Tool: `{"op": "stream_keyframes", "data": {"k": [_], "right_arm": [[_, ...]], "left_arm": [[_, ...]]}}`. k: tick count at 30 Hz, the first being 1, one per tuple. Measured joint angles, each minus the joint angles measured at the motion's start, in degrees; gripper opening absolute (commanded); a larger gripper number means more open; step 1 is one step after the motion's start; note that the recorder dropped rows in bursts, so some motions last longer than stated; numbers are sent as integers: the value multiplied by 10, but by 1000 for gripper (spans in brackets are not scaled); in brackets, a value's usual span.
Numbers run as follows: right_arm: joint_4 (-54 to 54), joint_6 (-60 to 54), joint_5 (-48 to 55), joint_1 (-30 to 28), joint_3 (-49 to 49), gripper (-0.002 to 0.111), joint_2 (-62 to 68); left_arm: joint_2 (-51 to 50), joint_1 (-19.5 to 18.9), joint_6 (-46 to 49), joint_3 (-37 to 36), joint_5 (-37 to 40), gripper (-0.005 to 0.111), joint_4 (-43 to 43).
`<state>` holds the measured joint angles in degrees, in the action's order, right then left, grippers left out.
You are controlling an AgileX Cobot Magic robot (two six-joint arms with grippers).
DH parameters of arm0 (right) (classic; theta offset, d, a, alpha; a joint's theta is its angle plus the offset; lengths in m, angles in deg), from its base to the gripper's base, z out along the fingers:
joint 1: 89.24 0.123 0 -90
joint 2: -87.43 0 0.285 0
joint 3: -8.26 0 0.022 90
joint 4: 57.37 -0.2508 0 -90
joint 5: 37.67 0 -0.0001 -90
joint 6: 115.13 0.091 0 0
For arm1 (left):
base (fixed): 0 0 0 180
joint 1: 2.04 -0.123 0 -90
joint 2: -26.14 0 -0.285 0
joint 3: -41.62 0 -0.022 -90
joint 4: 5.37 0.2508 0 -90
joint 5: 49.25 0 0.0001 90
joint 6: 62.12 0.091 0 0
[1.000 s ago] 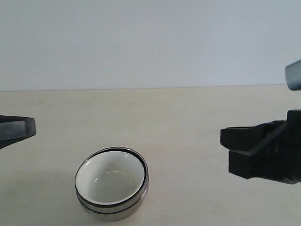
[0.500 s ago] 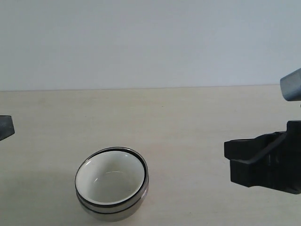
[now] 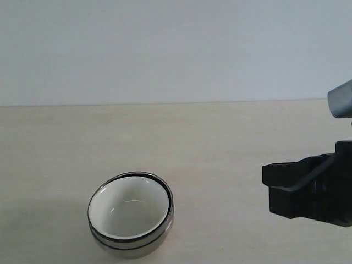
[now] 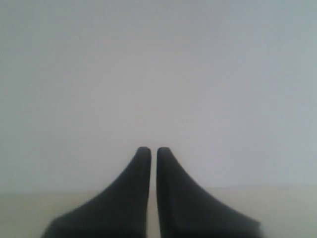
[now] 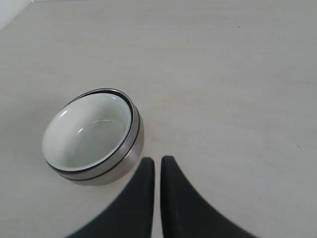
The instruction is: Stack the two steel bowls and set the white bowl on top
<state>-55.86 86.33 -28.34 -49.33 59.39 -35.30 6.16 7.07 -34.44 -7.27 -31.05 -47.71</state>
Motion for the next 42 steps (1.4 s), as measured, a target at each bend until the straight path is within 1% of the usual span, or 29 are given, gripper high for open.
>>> {"op": "stream_keyframes", "data": {"k": [6,10,15,19,22,24,31,34,37,39,42], "right_arm": [[0,0,0,0,0,0,0],[0,0,0,0,0,0,0],[0,0,0,0,0,0,0],[0,0,0,0,0,0,0],[0,0,0,0,0,0,0],[0,0,0,0,0,0,0],[0,0,0,0,0,0,0],[0,0,0,0,0,0,0],[0,0,0,0,0,0,0],[0,0,0,0,0,0,0],[0,0,0,0,0,0,0]], "left_arm": [[96,-52,33,0,-5,4,1],[120,-74,64,0,-7,4,1],[120,-78,133,0,-7,4,13],[120,-78,163,-3,-7,4,34],[120,-78,169,-24,-7,4,38],[120,-78,167,-51,-20,4,38],[120,-78,87,-174,-124,4,43],[120,-78,21,-220,-142,4,109],[120,-78,-78,-256,-144,4,211],[120,-78,-137,-272,-144,4,266],[120,-78,-197,-281,-142,4,318]]}}
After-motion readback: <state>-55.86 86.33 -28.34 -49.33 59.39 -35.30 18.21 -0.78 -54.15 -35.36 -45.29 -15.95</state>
